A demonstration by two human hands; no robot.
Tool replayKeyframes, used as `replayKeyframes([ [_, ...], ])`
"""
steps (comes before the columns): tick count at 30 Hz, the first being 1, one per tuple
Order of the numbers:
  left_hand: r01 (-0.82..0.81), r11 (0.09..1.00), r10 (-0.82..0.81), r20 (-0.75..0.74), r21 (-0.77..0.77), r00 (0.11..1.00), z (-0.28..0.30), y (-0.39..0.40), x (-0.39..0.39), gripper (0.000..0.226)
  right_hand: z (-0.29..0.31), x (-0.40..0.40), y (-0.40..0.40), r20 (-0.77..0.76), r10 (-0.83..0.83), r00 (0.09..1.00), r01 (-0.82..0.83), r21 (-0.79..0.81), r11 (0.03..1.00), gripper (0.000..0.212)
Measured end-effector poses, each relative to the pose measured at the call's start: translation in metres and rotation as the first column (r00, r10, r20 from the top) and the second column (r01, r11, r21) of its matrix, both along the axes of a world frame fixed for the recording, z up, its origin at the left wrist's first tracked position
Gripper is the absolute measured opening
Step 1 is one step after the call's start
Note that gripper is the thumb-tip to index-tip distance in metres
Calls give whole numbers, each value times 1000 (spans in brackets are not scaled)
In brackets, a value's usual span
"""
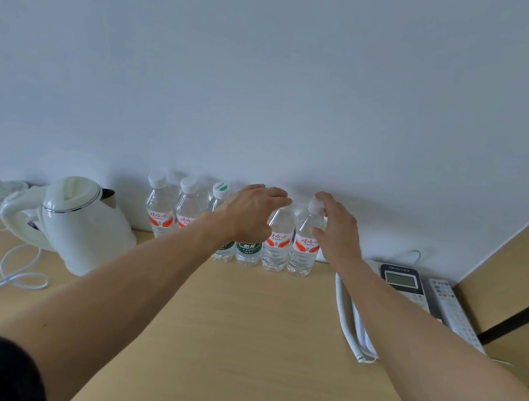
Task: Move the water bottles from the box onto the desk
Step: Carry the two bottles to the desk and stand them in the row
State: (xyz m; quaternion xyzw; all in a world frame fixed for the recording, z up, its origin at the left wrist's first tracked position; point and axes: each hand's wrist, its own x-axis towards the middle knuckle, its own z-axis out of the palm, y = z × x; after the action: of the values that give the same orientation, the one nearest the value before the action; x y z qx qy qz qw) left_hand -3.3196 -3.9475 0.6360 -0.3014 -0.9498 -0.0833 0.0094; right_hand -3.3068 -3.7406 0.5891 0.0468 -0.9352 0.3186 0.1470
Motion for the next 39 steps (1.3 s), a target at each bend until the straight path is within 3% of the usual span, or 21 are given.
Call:
replayKeyframes([
  [6, 8, 999, -10, -30, -48, 1000, -3, -1, -1, 79, -5, -1, 0, 21, -51, 998, 52, -29, 998, 63],
  [12, -50, 988, 33, -122, -143, 992, -11, 0, 6, 82, -8, -4, -1, 19, -24, 1000, 23, 48, 999, 71],
  [18, -92, 982, 74, -113, -164, 991, -10, 1, 8, 84, -13, -2, -3, -31, -21, 999, 21, 28, 999, 63],
  [28, -110, 982, 95, -101, -151, 990, -9, 4, 11, 78, -12, -1, 1, 14, -18, 1000, 17, 51, 999, 69],
  [34, -115, 984, 102, -96, -135, 990, -10, 4, 8, 73, -7, 3, 12, 108, -50, 993, 29, 185, 982, 88],
  [39, -125, 986, 114, -103, -108, 988, -11, 3, 8, 74, 4, 12, 21, 102, -165, 981, 108, 418, 902, 98],
])
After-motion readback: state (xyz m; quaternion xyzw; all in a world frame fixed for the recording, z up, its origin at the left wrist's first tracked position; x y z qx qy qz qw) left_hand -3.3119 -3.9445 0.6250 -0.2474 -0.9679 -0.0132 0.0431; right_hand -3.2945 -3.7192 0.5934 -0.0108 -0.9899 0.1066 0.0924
